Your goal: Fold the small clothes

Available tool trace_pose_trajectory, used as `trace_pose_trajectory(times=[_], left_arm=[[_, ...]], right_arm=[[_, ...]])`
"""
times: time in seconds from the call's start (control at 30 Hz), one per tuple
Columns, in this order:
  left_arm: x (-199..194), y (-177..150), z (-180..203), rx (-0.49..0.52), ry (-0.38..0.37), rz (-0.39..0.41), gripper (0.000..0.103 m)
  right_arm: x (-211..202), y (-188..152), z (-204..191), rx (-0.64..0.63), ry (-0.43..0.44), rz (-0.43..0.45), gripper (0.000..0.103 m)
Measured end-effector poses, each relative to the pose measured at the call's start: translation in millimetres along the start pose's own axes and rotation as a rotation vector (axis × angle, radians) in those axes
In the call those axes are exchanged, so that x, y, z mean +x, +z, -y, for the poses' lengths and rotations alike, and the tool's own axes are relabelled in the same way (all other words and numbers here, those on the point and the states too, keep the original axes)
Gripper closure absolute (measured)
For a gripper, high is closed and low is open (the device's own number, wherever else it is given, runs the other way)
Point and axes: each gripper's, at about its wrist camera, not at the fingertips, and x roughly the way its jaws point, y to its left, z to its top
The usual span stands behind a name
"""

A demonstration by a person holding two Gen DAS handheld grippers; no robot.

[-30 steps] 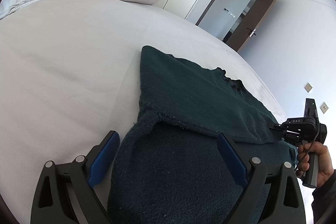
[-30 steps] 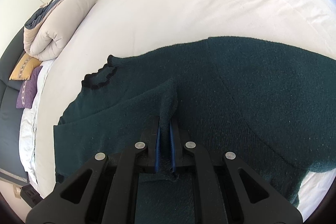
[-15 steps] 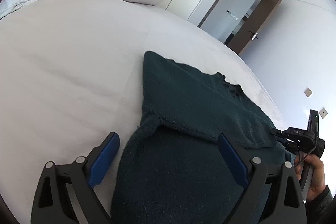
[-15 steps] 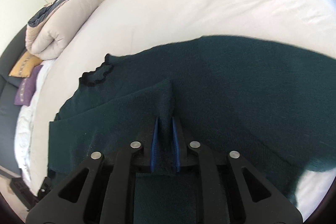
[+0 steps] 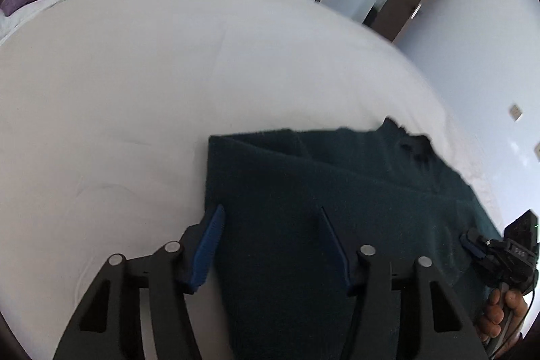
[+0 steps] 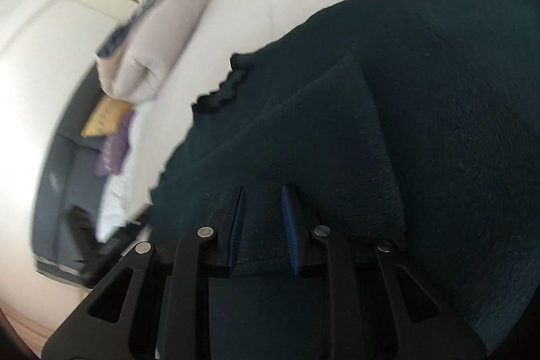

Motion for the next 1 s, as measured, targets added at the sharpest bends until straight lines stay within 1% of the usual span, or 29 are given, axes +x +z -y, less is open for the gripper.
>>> trace_pose_trajectory(times=[0.07,0.1,0.17,0.27,0.33,0.4,0.43,0.47,0.5,0.53,0.6,0.63,0.7,0.73,0.77,0.8,0.83,0.87,0.9,0.93,1.0], left_arm=[[-2.0,-0.5,-2.1,-0.008,-0.017,-0.004,0.044],[-2.6,0.1,-1.0,-0.004,-0.021,-0.004,0.044],[-2.7,-0.8,-2.6,-0.015,-0.037,-0.013,0.044],[-10.9,-10.9,-4.0,-0.028,-0.048,-0.012,0.044],[-19.1,-24.9,1.9,0.004,-0.025,-0.024,0.038],[-30.0,-43.6,8.2,0.053,-0.020,-0.028,0.038],[-35.6,-51.5,12.8,0.078,-0.011,-0.027,0.035],[-41.6,-60.2,17.6,0.096,-0.006,-0.036,0.030],[-47.3,-68.6,22.1,0.109,-0.008,-0.046,0.028],[-52.2,-73.9,24.4,0.116,-0.012,-0.049,0.028],[-65.4,-86.9,32.1,0.123,-0.020,-0.052,0.028],[-72.7,-91.6,35.4,0.121,-0.024,-0.047,0.026],[-90.2,-101.5,45.1,0.108,-0.044,-0.019,0.019],[-98.8,-105.9,49.9,0.094,-0.063,0.000,0.012],[-105.9,-110.0,54.7,0.080,-0.085,0.016,0.005],[-108.9,-112.4,61.4,0.067,-0.104,0.025,0.003],[-111.3,-113.5,66.2,0.058,-0.120,0.026,0.002],[-112.0,-116.7,72.9,0.054,-0.130,0.020,0.002],[-109.6,-115.7,78.4,0.055,-0.129,0.009,0.002],[-107.2,-116.8,83.5,0.056,-0.125,-0.004,0.002],[-102.5,-119.4,91.0,0.048,-0.121,-0.022,0.002]], right_arm=[[-8.6,0.0,17.2,0.062,0.054,0.006,0.091],[-10.7,0.3,20.2,0.068,0.060,0.006,0.091],[-14.3,-2.2,21.1,0.057,0.063,-0.002,0.091],[-21.2,-9.8,21.3,0.048,0.044,0.005,0.091],[-26.1,-18.7,26.7,0.066,0.045,0.008,0.091],[-34.9,-27.0,32.7,0.076,0.047,0.015,0.090],[-42.6,-33.0,34.1,0.078,0.047,0.016,0.087],[-51.8,-40.1,34.1,0.074,0.027,0.010,0.087],[-59.1,-44.6,33.2,0.065,0.004,0.005,0.087],[-75.7,-54.6,31.0,0.042,-0.026,0.008,0.086],[-110.3,-70.0,32.4,0.022,-0.054,0.037,0.086],[-127.7,-75.5,36.4,0.024,-0.062,0.064,0.086],[-182.7,-85.6,57.6,0.075,-0.095,0.169,0.085],[-206.1,-86.7,68.2,0.109,-0.108,0.214,0.082],[-238.0,-89.1,86.3,0.167,-0.120,0.283,0.072],[-267.3,-92.1,105.0,0.232,-0.130,0.355,0.062],[-293.8,-95.7,122.7,0.299,-0.138,0.427,0.031],[-320.0,-101.0,139.8,0.370,-0.138,0.511,0.024],[-338.0,-104.8,151.6,0.414,-0.123,0.568,0.024],[-363.2,-108.8,169.1,0.469,-0.091,0.628,0.024],[-390.3,-111.9,188.9,0.527,-0.065,0.701,0.024]])
